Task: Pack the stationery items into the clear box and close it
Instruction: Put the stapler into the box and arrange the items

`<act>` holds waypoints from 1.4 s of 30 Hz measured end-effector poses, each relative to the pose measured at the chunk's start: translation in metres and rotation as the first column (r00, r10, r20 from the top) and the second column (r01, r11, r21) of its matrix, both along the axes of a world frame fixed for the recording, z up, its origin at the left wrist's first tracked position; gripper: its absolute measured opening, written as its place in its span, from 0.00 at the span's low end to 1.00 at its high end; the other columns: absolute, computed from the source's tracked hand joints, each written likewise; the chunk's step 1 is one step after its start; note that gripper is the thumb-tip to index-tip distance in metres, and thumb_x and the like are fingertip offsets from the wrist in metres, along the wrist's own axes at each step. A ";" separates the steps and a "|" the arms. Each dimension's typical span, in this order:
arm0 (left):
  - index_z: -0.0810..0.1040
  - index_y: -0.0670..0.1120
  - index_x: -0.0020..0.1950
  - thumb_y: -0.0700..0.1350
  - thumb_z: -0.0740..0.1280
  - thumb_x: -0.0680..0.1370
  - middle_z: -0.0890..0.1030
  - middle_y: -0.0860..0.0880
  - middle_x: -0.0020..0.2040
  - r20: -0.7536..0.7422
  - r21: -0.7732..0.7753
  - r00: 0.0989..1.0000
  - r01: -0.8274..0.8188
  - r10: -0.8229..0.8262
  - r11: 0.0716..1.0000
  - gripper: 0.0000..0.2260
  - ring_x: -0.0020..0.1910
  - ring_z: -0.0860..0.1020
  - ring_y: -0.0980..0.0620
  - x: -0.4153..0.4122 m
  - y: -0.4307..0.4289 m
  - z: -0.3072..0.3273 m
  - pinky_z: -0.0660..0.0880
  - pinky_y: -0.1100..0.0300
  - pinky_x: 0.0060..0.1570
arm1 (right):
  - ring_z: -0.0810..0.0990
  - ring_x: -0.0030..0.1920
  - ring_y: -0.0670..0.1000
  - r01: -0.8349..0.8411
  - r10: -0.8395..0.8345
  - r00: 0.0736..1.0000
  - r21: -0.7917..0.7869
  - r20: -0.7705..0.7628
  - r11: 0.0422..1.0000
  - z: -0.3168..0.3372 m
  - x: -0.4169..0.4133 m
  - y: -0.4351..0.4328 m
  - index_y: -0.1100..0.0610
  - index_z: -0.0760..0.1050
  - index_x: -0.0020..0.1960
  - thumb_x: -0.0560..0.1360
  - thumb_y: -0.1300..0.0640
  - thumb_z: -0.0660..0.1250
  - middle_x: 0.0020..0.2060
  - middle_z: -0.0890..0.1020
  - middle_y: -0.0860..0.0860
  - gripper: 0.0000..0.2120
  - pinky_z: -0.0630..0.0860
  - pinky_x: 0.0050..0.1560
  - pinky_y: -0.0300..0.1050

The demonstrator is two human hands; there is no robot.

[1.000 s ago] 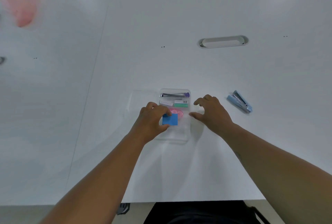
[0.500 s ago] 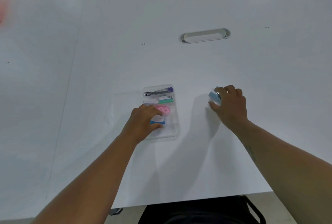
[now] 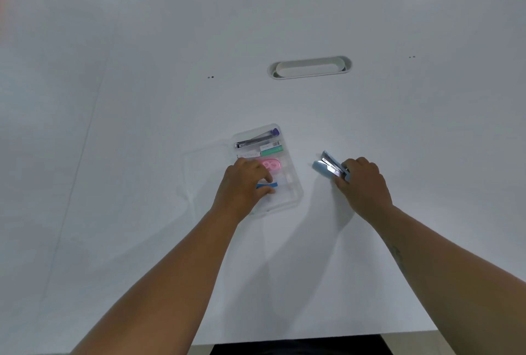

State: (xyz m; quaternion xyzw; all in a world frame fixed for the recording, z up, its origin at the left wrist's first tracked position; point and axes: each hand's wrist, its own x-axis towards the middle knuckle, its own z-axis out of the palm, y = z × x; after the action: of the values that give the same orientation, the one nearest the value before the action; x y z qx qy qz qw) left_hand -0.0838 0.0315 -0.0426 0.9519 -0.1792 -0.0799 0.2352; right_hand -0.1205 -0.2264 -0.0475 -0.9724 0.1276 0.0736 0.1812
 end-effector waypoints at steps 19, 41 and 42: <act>0.62 0.45 0.74 0.55 0.62 0.78 0.65 0.46 0.75 -0.041 0.102 0.954 -0.292 0.297 0.951 0.27 0.74 0.61 0.46 -0.028 0.066 -0.020 0.61 0.49 0.72 | 0.70 0.50 0.52 -0.468 0.466 0.882 0.253 0.072 0.847 0.045 0.017 0.052 0.55 0.75 0.60 0.77 0.56 0.67 0.52 0.78 0.51 0.13 0.70 0.52 0.45; 0.60 0.48 0.75 0.54 0.58 0.80 0.58 0.52 0.78 -0.068 0.066 0.960 -0.267 0.272 0.961 0.25 0.77 0.53 0.51 -0.018 0.076 -0.035 0.55 0.51 0.74 | 0.76 0.42 0.58 -0.639 0.645 0.764 -0.126 0.007 0.758 0.020 -0.001 0.073 0.56 0.78 0.63 0.72 0.58 0.74 0.45 0.79 0.57 0.20 0.78 0.37 0.49; 0.60 0.48 0.75 0.54 0.58 0.80 0.58 0.52 0.78 -0.068 0.063 0.960 -0.268 0.272 0.961 0.25 0.77 0.53 0.51 -0.018 0.076 -0.035 0.55 0.52 0.74 | 0.76 0.41 0.58 -0.629 0.638 0.770 -0.136 0.027 0.765 0.018 -0.003 0.072 0.56 0.78 0.62 0.71 0.57 0.75 0.45 0.79 0.56 0.20 0.78 0.35 0.49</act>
State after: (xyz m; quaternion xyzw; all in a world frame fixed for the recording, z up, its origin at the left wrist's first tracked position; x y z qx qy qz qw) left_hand -0.1015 0.1076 -0.0778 0.9697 -0.0365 -0.0877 0.2251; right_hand -0.1236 -0.1540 -0.0300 -0.9693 -0.2103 0.0877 0.0920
